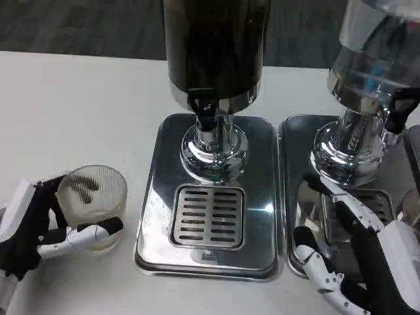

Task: Grasp the cup under the faucet to collect the drink, then remove the cup.

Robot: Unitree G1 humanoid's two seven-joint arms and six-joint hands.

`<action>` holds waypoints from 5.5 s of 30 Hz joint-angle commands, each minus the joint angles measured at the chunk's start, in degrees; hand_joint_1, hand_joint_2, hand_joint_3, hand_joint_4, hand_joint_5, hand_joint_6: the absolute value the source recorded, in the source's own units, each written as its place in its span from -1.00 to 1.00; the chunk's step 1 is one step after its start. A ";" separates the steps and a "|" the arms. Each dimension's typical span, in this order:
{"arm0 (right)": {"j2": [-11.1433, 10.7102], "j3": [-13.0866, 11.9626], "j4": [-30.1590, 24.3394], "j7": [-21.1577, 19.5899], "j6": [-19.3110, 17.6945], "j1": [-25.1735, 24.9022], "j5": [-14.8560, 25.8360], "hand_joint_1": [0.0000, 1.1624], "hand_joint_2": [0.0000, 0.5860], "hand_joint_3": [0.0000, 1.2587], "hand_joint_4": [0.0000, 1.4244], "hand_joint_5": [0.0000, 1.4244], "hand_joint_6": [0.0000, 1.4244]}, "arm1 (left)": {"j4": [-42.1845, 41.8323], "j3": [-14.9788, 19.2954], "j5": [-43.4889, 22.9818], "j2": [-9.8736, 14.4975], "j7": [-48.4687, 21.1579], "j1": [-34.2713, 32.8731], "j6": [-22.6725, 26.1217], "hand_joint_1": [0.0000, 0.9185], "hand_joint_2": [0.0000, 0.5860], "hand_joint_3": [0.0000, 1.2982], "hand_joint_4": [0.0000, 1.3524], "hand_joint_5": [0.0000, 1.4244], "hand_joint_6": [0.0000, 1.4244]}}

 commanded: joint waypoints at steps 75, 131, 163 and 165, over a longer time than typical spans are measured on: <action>4.16 1.28 -4.03 -1.55 0.15 3.89 -0.30 -0.51 0.37 -0.70 -0.71 -0.73 -0.80 | -0.14 -6.63 0.06 -11.74 -17.81 -11.85 2.42 -0.56 -0.68 -0.26 -0.21 -0.03 0.25; 3.19 0.73 -4.11 1.65 0.09 3.20 3.41 -0.46 0.36 -0.64 -0.70 -0.66 -0.70 | -22.11 -10.93 13.70 -2.91 -2.27 -5.63 15.95 -0.92 -0.94 -0.83 -1.00 -1.00 -1.00; 3.07 1.46 0.83 2.04 -0.63 -1.94 5.91 -0.42 0.33 -0.60 -0.69 -0.65 -0.74 | -42.41 10.05 -32.71 5.39 -31.23 13.54 -3.74 -1.00 -0.68 -0.73 -0.91 -0.84 -0.69; 3.09 1.52 1.15 1.86 -0.67 -2.31 5.86 -0.42 0.33 -0.60 -0.69 -0.65 -0.74 | -42.42 10.36 -44.38 4.70 -41.06 12.56 -1.29 -1.00 -0.68 -0.69 -0.86 -0.78 -0.65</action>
